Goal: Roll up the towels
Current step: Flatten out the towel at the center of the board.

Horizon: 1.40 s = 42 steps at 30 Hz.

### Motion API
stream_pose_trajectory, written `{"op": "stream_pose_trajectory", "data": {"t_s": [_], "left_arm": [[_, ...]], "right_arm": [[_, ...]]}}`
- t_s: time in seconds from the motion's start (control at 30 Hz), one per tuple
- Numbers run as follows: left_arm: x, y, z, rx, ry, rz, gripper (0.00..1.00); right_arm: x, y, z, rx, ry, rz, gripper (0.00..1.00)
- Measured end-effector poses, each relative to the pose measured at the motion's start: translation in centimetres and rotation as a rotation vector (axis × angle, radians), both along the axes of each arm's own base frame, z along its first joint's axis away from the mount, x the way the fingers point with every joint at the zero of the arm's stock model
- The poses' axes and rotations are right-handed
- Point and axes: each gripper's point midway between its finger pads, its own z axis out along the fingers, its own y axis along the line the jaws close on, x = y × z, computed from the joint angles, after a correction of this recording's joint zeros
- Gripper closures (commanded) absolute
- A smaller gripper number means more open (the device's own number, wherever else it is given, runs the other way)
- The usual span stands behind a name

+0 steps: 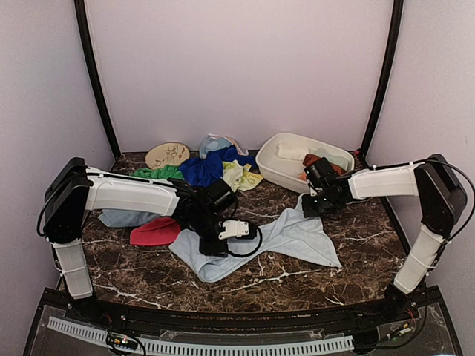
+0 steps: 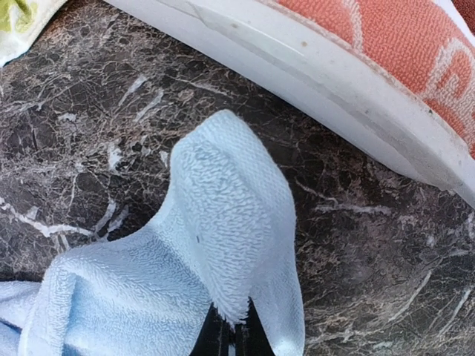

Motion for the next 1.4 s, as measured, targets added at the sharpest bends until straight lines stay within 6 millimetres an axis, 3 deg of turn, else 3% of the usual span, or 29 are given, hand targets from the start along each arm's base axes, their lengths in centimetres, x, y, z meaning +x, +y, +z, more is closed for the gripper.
{"op": "stream_pose_trajectory", "data": {"t_s": [0.17,0.5,0.77,0.9,1.17,1.4], "left_arm": [[-0.7,0.5,-1.0,0.016,0.033,0.019,0.52],[0.1,0.8,-2.1,0.035,0.001,0.066,0.92],[0.9,1.4,-1.2,0.037,-0.016,0.111,0.97],[2.2,2.1,1.8,-0.013,-0.018,0.174,1.00],[7.1,6.4,11.3,-0.204,-0.103,0.361,1.00],[5.9,7.8,16.0,-0.290,-0.142,0.366,1.00]], "right_arm": [[0.0,0.1,0.3,0.010,-0.004,0.004,1.00],[-0.5,0.0,0.4,0.016,-0.002,0.007,1.00],[-0.8,0.0,1.0,0.032,-0.016,0.011,1.00],[-0.8,-0.1,1.0,0.031,-0.016,0.011,1.00],[-0.9,-0.3,1.0,0.018,-0.015,0.005,1.00],[-0.3,-0.1,1.9,0.022,-0.032,0.002,1.00]]}}
